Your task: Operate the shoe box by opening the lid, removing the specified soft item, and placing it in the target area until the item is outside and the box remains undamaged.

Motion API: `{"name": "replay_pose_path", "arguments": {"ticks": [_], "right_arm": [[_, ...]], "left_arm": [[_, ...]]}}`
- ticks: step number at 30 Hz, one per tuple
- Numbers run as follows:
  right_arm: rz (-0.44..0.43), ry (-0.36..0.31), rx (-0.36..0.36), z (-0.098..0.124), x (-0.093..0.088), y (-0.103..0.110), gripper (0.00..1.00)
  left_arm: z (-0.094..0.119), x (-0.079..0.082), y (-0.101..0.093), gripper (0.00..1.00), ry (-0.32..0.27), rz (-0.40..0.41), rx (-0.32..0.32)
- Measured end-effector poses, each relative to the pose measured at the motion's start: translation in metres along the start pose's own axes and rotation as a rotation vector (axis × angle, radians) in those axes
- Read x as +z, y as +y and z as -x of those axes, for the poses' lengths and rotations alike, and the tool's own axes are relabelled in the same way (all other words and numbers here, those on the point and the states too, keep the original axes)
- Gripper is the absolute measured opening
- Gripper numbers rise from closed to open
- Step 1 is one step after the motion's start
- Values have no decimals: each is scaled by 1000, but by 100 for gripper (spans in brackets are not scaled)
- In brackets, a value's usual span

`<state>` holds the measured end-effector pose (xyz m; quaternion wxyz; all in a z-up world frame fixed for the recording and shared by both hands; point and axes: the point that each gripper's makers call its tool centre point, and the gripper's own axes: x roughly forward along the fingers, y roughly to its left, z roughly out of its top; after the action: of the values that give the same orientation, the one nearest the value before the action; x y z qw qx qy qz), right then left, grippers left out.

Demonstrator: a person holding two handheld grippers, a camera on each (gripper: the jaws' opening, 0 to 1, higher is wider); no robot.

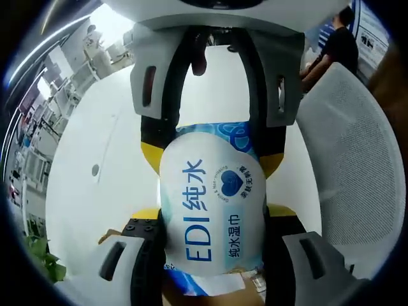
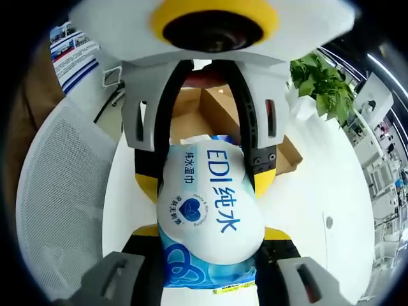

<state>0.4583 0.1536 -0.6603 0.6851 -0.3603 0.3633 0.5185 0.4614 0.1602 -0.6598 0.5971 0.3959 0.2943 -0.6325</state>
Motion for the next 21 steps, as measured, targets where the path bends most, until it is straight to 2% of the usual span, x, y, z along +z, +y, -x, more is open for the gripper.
{"name": "replay_pose_path", "arguments": {"ticks": [12, 21], "right_arm": [[-36, 18, -23, 15, -30, -14, 53], [-45, 27, -30, 19, -44, -26, 54]], "left_arm": [[-20, 29, 12, 60, -15, -38, -20], [-29, 41, 22, 60, -24, -47, -23]]}}
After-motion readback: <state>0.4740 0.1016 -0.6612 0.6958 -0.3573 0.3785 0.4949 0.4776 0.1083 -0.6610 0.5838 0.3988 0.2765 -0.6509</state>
